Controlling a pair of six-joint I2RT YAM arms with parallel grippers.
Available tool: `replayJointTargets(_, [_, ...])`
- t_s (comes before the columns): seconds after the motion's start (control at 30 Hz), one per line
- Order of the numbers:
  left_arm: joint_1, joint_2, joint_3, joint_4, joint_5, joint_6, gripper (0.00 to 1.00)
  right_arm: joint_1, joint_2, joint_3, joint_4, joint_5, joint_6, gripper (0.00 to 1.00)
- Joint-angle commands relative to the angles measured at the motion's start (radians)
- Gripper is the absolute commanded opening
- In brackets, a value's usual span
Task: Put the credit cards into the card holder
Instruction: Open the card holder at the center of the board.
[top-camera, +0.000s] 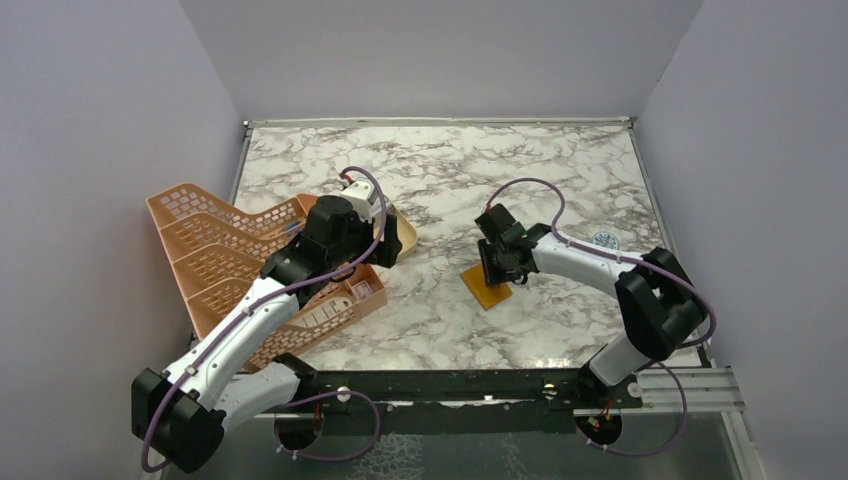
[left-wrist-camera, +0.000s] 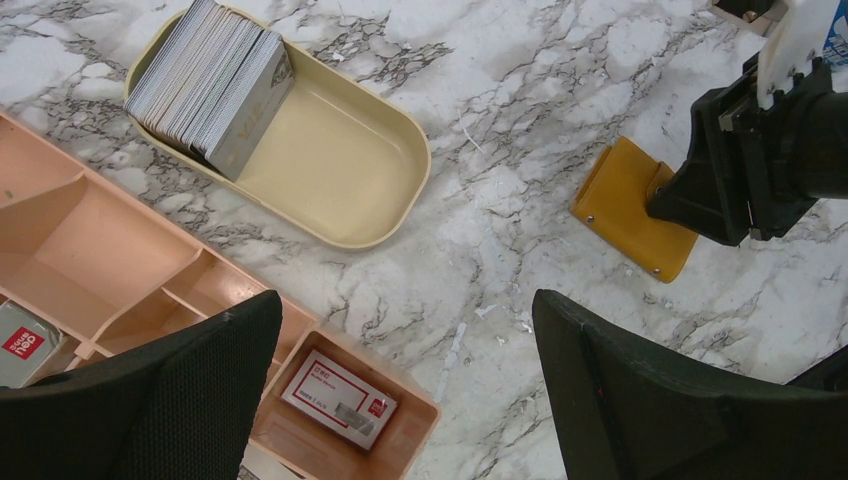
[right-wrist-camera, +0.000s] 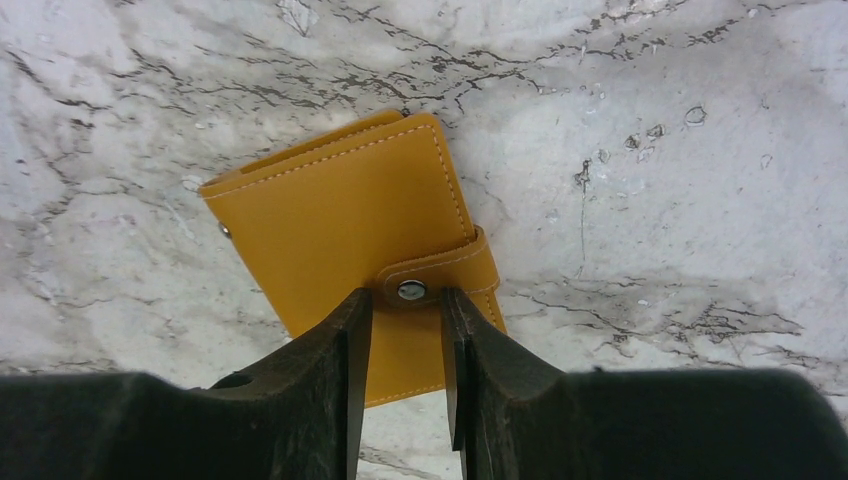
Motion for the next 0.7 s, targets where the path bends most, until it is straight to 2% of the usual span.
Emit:
replayJointTargets(0.0, [0.006,-0.028,-0.009,0.013,-0.003,0.017,0.99,0.003,0.047,0.016,0.025,0.03,-0.05,0.32])
replayJointTargets(0.23, [0.006,-0.037,-0.012,0.012,-0.01,0.019,0.99,0.006,0.073,0.006,0.03,0.054,-0.07,0.32])
replayJointTargets(0.47, [0.006,-0.043,-0.016,0.012,-0.014,0.019,0.99,0.046,-0.012,0.048,-0.036,0.067,-0.043,0.32])
replayJointTargets(0.67, [0.005,-0.049,-0.015,0.01,-0.02,0.022,0.99,0.053,-0.028,0.041,-0.01,0.099,-0.088,0.32])
